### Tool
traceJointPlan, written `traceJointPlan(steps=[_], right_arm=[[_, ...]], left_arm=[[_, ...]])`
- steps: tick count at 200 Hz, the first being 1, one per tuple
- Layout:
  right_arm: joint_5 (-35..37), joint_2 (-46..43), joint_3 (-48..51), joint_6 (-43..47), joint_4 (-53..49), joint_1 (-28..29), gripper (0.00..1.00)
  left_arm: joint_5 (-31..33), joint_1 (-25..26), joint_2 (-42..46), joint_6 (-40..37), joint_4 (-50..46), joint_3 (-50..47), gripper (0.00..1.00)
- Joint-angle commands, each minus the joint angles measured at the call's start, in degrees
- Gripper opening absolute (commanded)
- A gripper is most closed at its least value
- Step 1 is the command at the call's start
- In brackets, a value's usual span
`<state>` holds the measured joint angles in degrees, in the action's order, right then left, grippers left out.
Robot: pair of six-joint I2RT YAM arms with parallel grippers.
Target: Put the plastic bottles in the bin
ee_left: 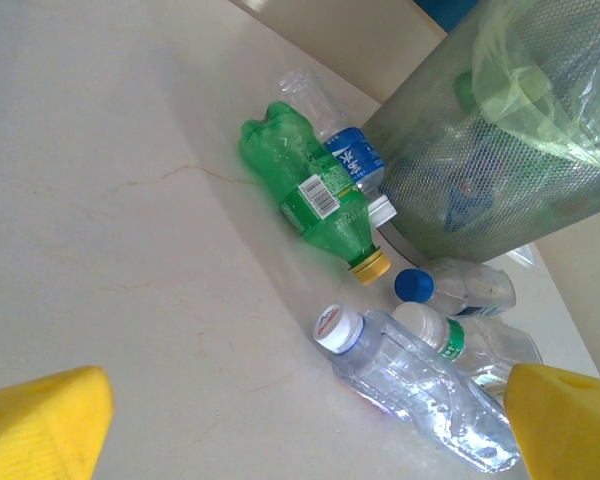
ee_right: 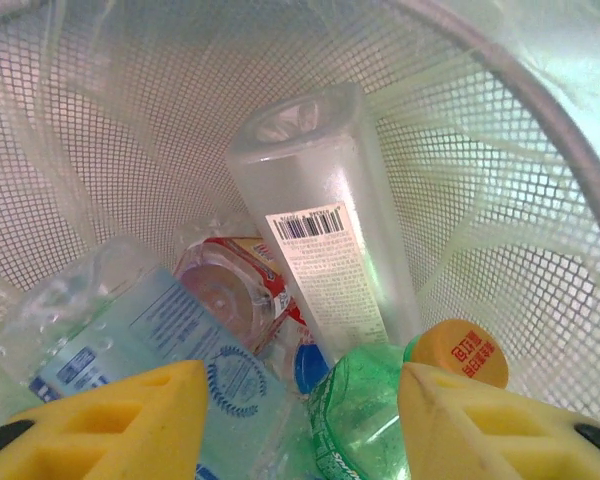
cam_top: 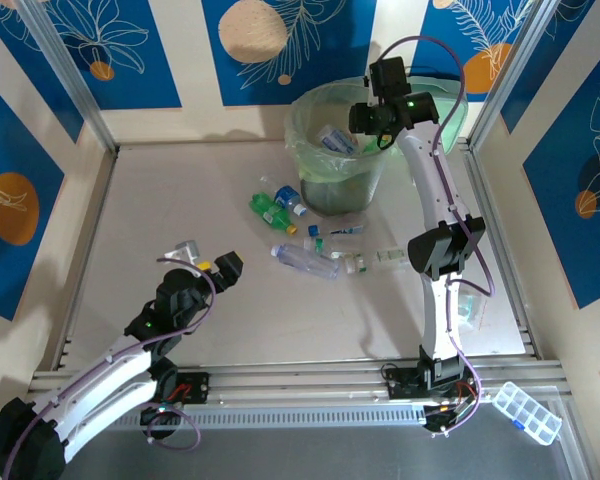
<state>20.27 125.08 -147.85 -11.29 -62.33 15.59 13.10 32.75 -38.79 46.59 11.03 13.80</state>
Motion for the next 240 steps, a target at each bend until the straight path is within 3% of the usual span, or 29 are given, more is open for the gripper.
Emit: traceJointPlan(steps=[1,20,79,107,135,157,187,218,240], right_arm=[[-0.35,1.53,-2.71,2.29,0.90,0.83,0.50],[-2.01,3.25,-2.71,2.68,0.23,1.23,0.45],[-5.75,6.74,-1.13,3.97,-2.25,1.54,0.44],[-2.96,7.74,-0.11,5.33,-2.42,2.14,0.43],[-0.25,7.94,-1.66,5.63,-3.28,2.81,0.34],[2.79,2.67,-0.64,5.15,-0.31,3.38,0.38],[1.00,-8.21,6.19,4.00,7.57,4.52,0.49],[2.10,-12.34,4.64,4.08,6.35,7.50,0.50],[2.80,-16.96,9.35,4.44,7.95,10.27,0.51]], left_arm=[[1.22,0.02,0.55,-0.62,-0.74,2.01,1.00],[1.22,0.01,0.30,-0.88,-0.66,2.10,1.00],[1.49,0.03,-0.83,-1.31,-0.13,2.18,1.00],[1.99,0.03,-0.88,-1.55,-0.35,2.15,1.00],[3.86,0.01,-0.17,-2.18,-1.76,2.35,0.99],[6.49,-0.01,0.36,-1.76,-4.84,2.81,0.99],[5.52,0.02,0.20,-1.11,-7.24,4.44,0.99],[4.77,0.02,0.51,-1.27,-8.97,5.35,0.99],[4.79,0.01,-0.94,1.42,-7.87,4.97,0.99]])
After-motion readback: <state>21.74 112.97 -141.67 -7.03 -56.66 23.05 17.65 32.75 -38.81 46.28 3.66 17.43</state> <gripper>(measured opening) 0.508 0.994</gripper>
